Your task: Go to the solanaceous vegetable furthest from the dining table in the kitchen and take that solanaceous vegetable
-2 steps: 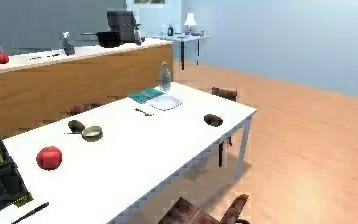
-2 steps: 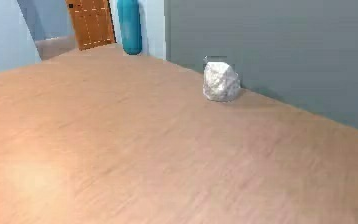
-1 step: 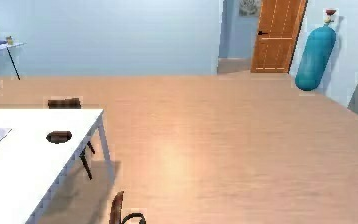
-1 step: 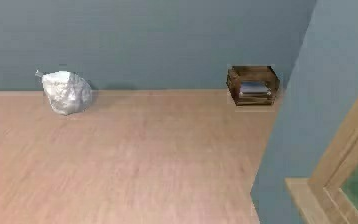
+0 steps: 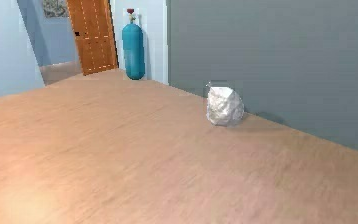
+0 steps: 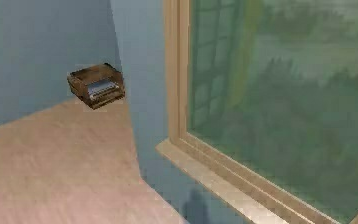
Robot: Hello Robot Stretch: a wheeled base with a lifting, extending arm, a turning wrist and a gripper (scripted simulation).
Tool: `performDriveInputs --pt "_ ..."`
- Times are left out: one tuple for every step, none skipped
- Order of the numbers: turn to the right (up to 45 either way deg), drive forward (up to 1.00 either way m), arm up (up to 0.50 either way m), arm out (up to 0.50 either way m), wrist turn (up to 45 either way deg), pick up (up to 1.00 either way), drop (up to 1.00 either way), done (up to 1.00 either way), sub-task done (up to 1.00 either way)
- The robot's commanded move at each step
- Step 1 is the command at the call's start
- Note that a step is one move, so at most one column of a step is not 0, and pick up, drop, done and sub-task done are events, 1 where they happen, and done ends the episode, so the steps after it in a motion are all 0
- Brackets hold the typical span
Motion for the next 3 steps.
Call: performDriveInputs --pt "24.0 0.0 0.0 0.0 0.0 0.0 0.0 0.0 0.0" --pt "0.0 0.45 0.0 0.0 0.0 0.0 0.0 0.0 0.0" --pt "-45.0 0.0 0.0 0.0 0.0 0.0 0.0 0.0 0.0"
